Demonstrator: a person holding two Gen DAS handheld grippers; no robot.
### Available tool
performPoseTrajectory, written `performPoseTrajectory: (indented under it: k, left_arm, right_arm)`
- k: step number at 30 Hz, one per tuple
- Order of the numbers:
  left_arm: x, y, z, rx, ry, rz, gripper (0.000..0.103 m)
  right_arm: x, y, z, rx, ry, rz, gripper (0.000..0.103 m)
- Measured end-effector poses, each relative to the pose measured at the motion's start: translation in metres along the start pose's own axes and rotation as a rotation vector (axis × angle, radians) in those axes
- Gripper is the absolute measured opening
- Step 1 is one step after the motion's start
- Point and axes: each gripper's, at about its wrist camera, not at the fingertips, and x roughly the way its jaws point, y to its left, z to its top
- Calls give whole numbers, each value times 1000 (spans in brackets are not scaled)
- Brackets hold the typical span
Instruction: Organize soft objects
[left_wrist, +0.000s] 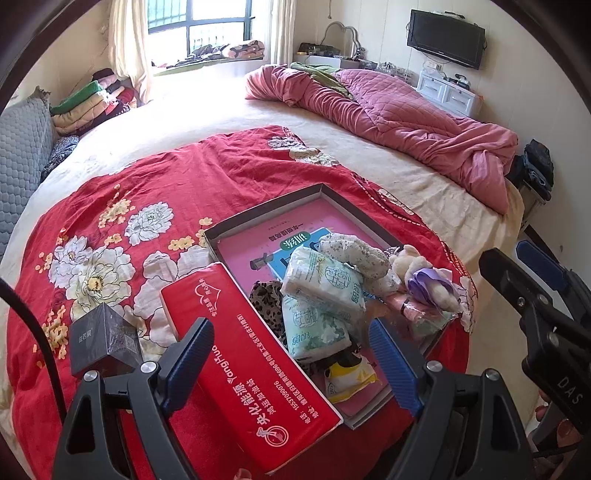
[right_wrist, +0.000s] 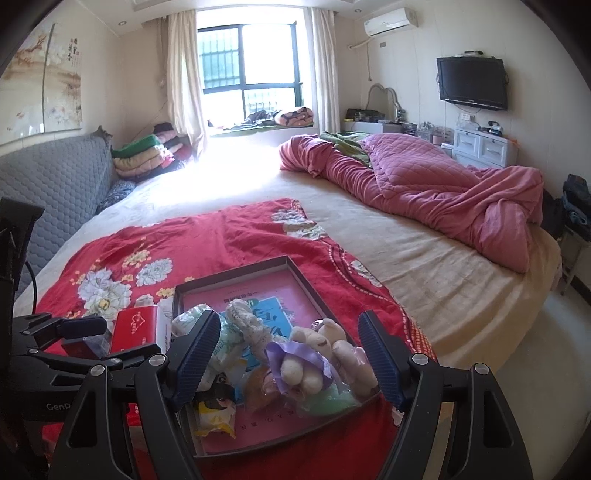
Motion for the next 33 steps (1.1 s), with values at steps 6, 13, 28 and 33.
performPoseTrajectory:
  k: [6,13,28,33]
  left_arm:
    - [-7,2,-8,-7,-10,2,85]
    - [-14,3,-16,-11,-19,6,85]
    - [-31,18,-34,-32,-39,36,85]
    - [-36,24,-43,-35,-38,45,85]
  right_arm:
    - [-1,2,-5,20,40,5,78]
    - [-13,19,-12,-15,37,-10,78]
    - [-49,37,-23,-30,-38,-36,78]
    - [-61,48,-29,-41,-45,-17,78]
